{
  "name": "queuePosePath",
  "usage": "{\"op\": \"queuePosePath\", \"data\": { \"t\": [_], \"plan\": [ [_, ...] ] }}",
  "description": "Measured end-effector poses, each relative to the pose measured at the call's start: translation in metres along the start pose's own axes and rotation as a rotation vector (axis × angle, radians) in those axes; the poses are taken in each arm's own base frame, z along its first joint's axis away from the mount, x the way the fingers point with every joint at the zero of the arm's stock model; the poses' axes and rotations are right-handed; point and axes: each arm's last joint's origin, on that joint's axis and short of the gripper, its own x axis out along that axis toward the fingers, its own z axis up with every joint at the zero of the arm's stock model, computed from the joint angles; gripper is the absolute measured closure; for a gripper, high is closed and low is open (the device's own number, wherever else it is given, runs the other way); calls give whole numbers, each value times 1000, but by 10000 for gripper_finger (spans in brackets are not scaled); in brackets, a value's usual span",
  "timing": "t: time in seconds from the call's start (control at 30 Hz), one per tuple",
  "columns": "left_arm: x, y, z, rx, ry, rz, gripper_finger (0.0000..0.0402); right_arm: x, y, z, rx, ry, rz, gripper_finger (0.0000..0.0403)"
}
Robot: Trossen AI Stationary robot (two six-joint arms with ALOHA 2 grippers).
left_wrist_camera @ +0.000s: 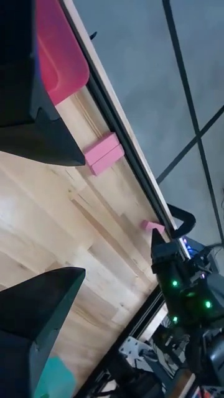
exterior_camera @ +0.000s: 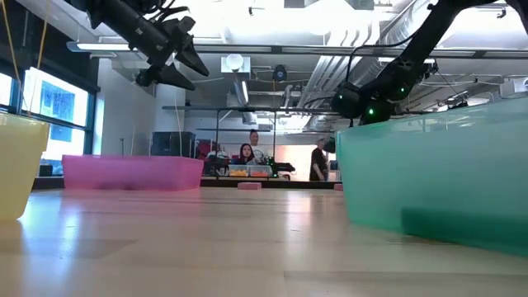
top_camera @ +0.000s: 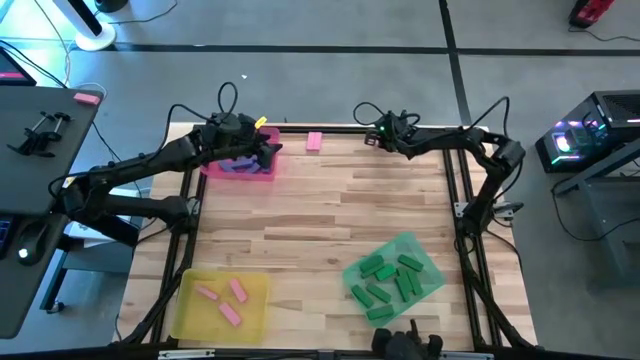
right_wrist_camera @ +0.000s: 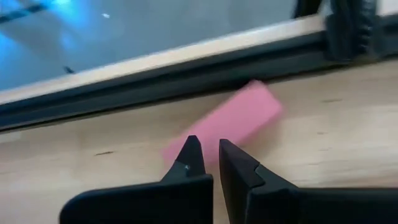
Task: Sort blocks
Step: Put the pink block into the yellow bin
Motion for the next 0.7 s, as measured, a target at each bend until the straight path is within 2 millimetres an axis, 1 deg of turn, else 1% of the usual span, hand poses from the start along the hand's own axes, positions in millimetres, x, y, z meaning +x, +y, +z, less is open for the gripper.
{"op": "queuePosePath", "data": {
  "t": [0.07, 0.2, 0.3, 0.4, 0.53, 0.7],
  "plan": [
    [0, 0, 0, 11, 0, 0, 135, 6, -5, -1, 2, 17, -38, 403],
    [0, 0, 0, 13, -2, 0, 135, 17, -8, -2, 23, 55, -27, 403],
    [0, 0, 0, 1, -2, 0, 135, 17, -7, -4, 4, 68, -18, 403],
    [0, 0, 0, -26, 0, 1, 135, 14, -2, -9, -75, 104, 22, 403],
    [0, 0, 0, -29, 1, 1, 135, 9, 8, -23, -203, 227, 148, 403],
    [0, 0, 0, -20, 8, -20, 135, -7, 28, -54, -332, 358, 283, 403]
  ]
}}
